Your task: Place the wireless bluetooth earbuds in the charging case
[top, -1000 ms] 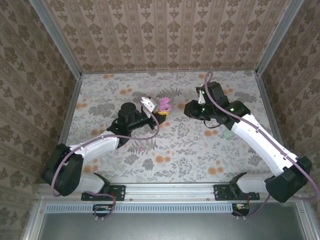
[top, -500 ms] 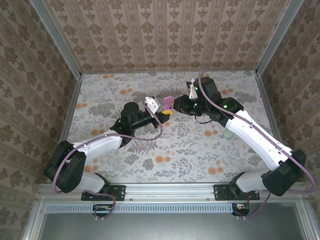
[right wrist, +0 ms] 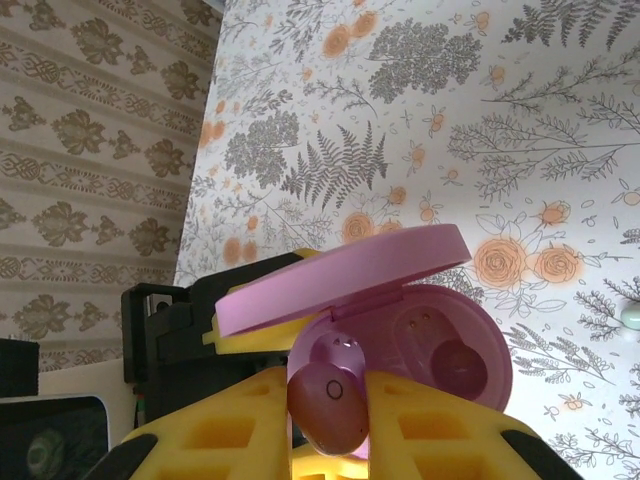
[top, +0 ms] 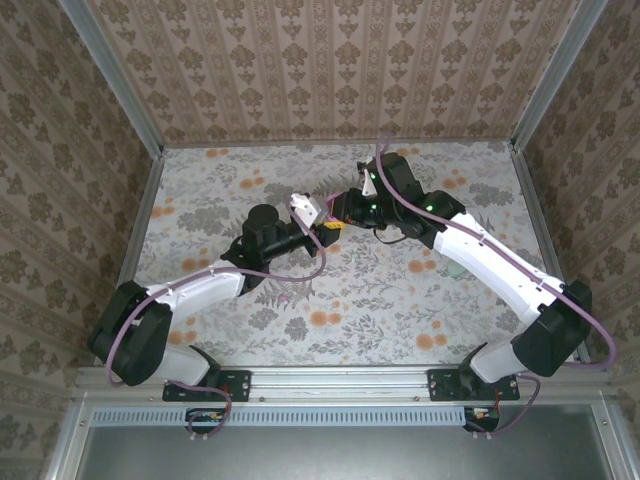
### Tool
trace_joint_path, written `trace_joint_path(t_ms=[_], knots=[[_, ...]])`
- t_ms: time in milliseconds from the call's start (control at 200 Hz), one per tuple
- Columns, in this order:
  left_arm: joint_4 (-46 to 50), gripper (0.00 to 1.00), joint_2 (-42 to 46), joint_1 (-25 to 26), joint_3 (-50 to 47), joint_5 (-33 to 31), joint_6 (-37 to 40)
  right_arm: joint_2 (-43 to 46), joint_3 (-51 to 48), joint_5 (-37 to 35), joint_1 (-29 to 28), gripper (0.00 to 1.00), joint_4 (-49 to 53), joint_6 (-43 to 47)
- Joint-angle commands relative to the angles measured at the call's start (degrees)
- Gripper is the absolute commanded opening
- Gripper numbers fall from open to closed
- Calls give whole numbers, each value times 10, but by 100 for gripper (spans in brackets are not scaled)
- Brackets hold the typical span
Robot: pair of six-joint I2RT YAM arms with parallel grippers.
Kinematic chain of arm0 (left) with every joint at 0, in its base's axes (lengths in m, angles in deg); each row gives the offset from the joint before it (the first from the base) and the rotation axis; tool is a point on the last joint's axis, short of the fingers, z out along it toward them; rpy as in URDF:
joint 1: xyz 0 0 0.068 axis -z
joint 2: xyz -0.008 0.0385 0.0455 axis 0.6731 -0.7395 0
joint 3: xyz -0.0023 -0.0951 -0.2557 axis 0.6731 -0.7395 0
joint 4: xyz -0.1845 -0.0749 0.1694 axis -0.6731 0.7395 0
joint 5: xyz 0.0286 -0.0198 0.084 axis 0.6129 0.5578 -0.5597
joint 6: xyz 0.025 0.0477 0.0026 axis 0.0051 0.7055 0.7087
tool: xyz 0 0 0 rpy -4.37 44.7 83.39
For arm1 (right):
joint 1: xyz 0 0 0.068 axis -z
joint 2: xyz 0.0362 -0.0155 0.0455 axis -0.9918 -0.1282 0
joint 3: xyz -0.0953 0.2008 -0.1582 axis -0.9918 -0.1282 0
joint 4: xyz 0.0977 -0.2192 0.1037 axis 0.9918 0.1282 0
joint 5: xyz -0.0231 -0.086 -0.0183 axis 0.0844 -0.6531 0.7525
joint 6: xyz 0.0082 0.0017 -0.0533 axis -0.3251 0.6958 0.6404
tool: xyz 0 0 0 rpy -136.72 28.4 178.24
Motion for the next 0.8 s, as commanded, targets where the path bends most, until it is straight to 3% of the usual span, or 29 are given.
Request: trace_joint_path(t_ms=[0,795], knots=[[-28,26,2,4,21,0,11,-8,22,-25,-5,23,0,-2],[-28,26,0,5,33,-7,6,-16,25,-38,-21,25,10,9]])
